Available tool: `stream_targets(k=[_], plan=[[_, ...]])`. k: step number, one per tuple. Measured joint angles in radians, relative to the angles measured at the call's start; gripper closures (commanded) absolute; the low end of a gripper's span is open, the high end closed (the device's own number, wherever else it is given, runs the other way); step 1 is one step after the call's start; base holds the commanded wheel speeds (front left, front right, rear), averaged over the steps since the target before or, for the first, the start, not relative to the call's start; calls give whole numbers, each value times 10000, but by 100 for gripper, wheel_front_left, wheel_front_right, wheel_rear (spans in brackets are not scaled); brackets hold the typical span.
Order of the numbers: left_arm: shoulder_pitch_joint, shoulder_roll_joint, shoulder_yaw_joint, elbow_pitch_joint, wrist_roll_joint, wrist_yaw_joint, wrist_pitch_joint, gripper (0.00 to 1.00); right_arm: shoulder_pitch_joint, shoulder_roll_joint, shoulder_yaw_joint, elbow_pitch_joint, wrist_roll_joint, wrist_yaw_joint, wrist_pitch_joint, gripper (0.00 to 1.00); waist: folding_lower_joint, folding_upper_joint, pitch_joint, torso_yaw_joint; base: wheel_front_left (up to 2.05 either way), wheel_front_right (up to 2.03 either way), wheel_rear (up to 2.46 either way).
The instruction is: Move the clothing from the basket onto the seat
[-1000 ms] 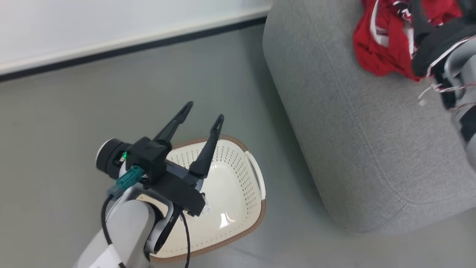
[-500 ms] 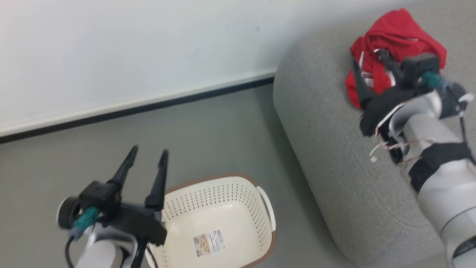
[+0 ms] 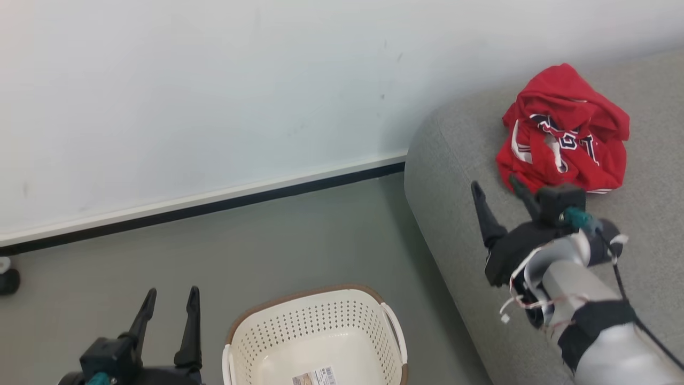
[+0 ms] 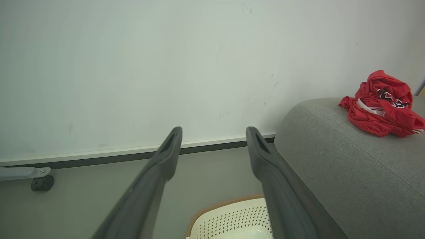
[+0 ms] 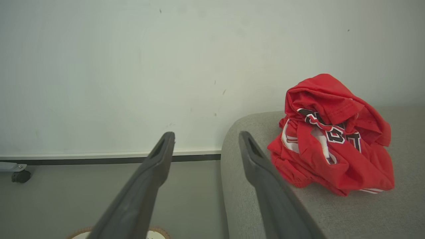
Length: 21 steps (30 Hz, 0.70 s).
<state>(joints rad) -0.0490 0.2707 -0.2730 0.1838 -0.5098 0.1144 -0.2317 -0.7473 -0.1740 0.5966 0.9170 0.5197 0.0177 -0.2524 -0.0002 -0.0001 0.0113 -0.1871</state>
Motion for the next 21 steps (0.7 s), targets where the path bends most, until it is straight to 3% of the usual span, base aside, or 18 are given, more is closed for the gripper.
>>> stream_targets(k=[10, 21], plan=[[891, -188, 433, -299, 0, 17, -81, 0, 2243, -167, -230, -2437, -130, -777, -4, 0, 1, 0, -331, 274, 0, 0, 0], [1598, -393, 849, -702, 2, 88, -167, 0, 4402, -458, -771, -4959, -288, -1244, -12, 0, 1, 1, -458, 651, 0, 0, 0]])
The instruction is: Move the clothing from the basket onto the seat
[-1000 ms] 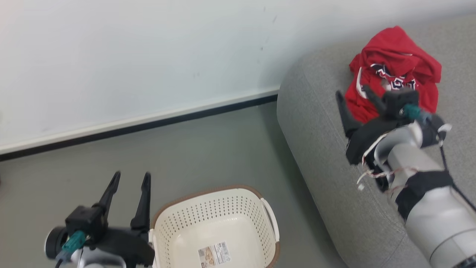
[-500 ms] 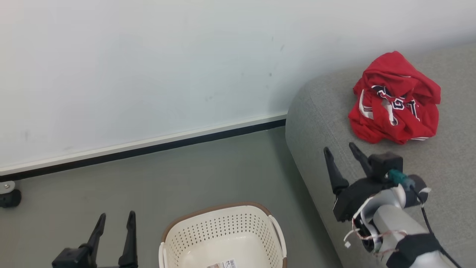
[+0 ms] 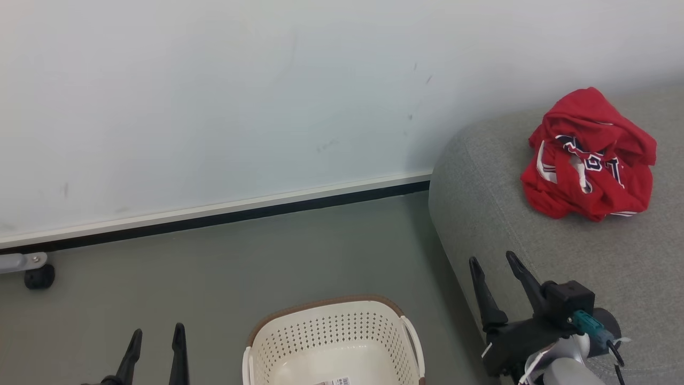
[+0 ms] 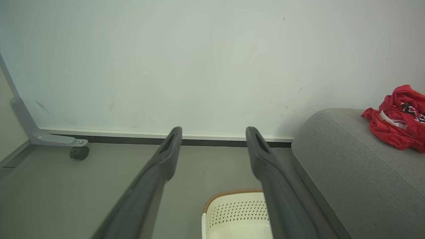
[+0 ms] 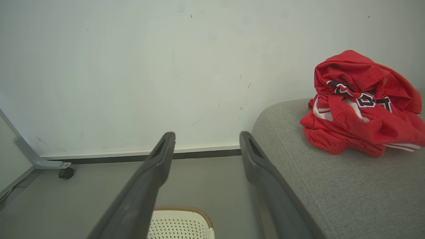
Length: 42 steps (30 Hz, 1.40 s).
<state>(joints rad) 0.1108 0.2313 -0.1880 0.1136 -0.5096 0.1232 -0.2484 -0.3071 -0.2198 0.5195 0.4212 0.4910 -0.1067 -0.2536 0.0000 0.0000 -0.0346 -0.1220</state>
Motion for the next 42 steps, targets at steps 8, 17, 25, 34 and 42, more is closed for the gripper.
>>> stream_targets(k=[8, 17, 25, 34, 42], plan=[[30, -157, 132, -267, 36, 0, -6, 0, 1150, -128, -428, -1277, -192, -92, 0, 0, 0, 0, -29, 315, 0, 0, 0], [252, -197, 224, -562, 267, 0, -10, 0, 1801, 58, -780, -2380, -545, -176, -2, 0, 0, 0, 49, 657, 0, 0, 0], [271, -174, 357, -665, 426, 2, -12, 0, 2164, 123, -1152, -2834, -711, -180, -2, 0, 0, 0, 118, 700, 0, 0, 0], [267, -146, 470, -658, 754, 2, -12, 0, 2255, 286, -1628, -3051, -1151, -180, -2, 0, 0, 0, 158, 694, 0, 0, 0], [267, -142, 510, -602, 991, 2, -12, 0, 2398, 445, -1856, -3166, -1323, -180, -2, 0, 0, 0, 172, 750, 0, 0, 0]])
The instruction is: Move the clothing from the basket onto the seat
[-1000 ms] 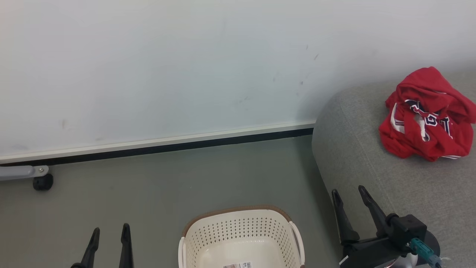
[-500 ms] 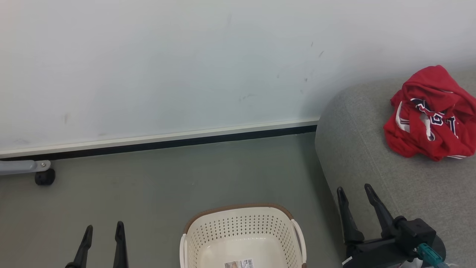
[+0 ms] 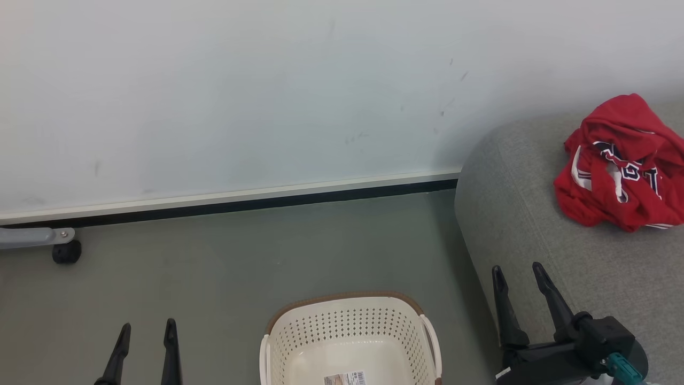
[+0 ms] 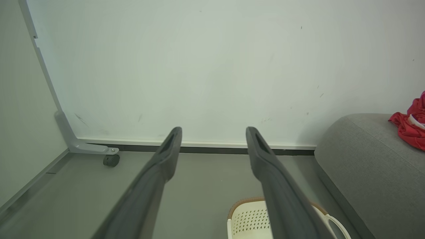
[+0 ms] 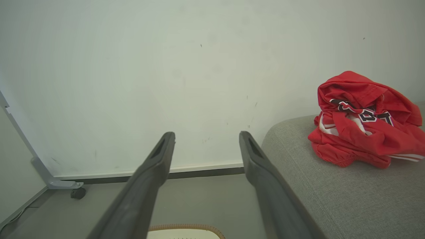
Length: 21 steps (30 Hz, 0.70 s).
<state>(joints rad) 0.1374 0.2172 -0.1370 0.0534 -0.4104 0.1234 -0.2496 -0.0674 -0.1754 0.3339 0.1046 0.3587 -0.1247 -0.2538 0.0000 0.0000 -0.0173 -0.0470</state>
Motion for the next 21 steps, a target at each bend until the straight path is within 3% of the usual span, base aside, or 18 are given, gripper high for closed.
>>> stream_targets(k=[2, 3, 11, 21], plan=[[0, -2, 29, 15, 4, 0, 0, 0, 9, 19, -46, -12, -27, 0, 0, 0, 0, 0, -1, 15, 0, 0, 0], [0, -4, 46, 29, 6, 0, 0, 100, 15, 27, -65, -13, -84, 0, 0, 100, 0, 0, -2, 22, 0, 0, 0], [190, -309, -73, 625, -150, -17, 67, 100, 455, 159, 0, 640, 8, 19, 109, 100, 0, 0, 1, 29, 0, 0, 0], [132, -418, 178, 755, -1256, -276, 472, 100, 415, 284, -493, 708, 1208, 253, 470, 100, 0, 0, 25, 79, 0, 0, 0]])
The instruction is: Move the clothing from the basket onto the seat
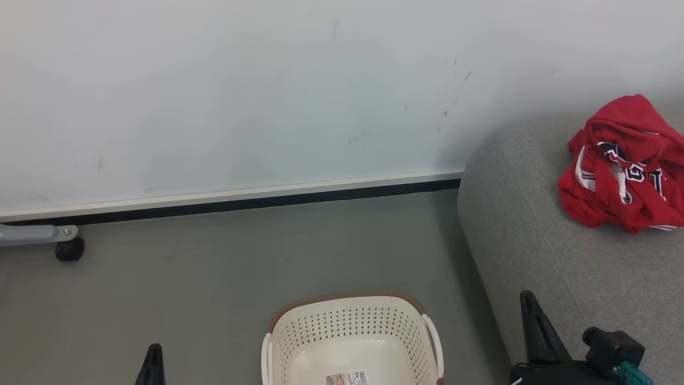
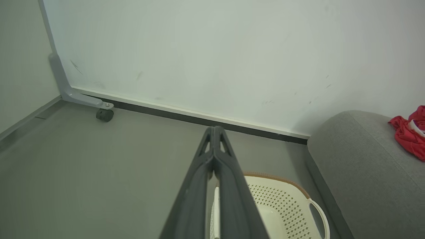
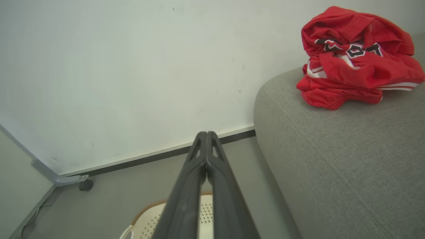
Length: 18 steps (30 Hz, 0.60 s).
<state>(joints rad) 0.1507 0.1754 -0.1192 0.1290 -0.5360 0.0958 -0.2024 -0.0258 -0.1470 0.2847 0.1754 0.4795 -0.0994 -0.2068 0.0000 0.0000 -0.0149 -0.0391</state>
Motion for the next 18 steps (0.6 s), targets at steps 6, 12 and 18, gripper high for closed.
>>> stream_targets(k=[6, 12, 18], plan=[[-71, -117, 150, 136, -784, -138, 226, 100, -31, 59, -299, 81, 826, 151, 251, 100, 1, 0, 12, 27, 0, 0, 0], [-267, -194, 299, 222, -1530, -270, 439, 100, -44, 142, -596, 198, 1607, 295, 491, 100, 0, 0, 24, 55, 0, 0, 0], [-381, -259, 449, 341, -2230, -433, 704, 100, -60, 199, -895, 267, 2370, 445, 740, 100, 0, 0, 35, 82, 0, 0, 0]])
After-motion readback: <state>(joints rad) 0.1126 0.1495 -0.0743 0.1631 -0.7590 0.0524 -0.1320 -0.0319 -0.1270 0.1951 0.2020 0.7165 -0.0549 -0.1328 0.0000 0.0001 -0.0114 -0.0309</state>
